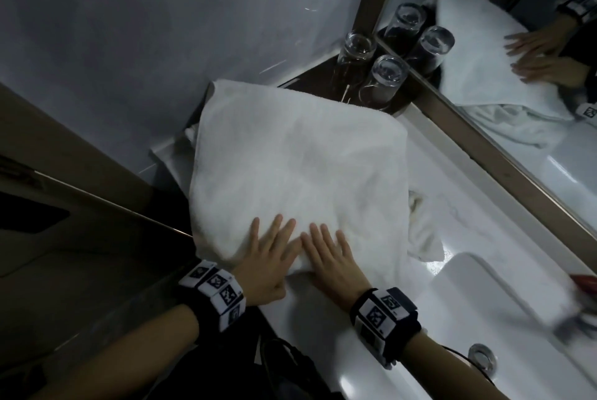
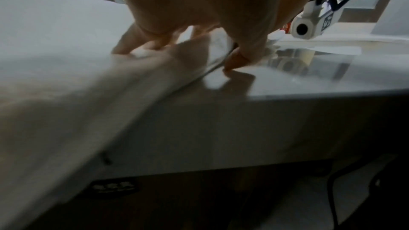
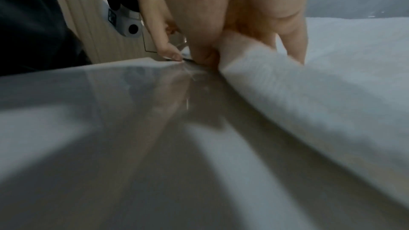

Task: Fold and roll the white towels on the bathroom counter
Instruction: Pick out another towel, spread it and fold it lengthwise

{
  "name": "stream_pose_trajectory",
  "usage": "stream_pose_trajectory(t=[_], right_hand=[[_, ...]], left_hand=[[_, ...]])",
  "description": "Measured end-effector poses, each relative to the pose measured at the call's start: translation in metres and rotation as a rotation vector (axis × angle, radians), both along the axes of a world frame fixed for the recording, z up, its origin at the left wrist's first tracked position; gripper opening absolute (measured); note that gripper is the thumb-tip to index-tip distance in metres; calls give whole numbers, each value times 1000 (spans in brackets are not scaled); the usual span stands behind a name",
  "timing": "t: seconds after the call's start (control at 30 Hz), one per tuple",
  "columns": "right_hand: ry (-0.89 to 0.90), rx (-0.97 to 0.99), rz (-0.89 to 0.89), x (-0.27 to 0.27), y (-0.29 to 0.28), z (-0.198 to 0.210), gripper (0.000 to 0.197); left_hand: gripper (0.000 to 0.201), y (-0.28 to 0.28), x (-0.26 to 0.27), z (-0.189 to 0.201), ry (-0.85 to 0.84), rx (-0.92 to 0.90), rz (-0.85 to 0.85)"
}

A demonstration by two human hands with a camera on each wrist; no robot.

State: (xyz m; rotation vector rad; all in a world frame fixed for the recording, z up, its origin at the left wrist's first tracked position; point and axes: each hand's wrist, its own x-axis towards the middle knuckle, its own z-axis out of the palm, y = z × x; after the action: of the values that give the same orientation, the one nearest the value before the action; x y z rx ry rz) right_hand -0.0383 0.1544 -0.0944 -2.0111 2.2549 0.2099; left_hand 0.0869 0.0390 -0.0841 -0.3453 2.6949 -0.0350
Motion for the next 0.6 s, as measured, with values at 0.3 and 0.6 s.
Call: stream_pose_trajectory(t=[0.3,0.6], right_hand=[[-236,-133,-113,-15,8,18,56],[-363,70,-259,-69,74,14,88]], left_hand=[[30,7,-15,2,186,-77,49],[67,-47,54,-6,345,-77,118]])
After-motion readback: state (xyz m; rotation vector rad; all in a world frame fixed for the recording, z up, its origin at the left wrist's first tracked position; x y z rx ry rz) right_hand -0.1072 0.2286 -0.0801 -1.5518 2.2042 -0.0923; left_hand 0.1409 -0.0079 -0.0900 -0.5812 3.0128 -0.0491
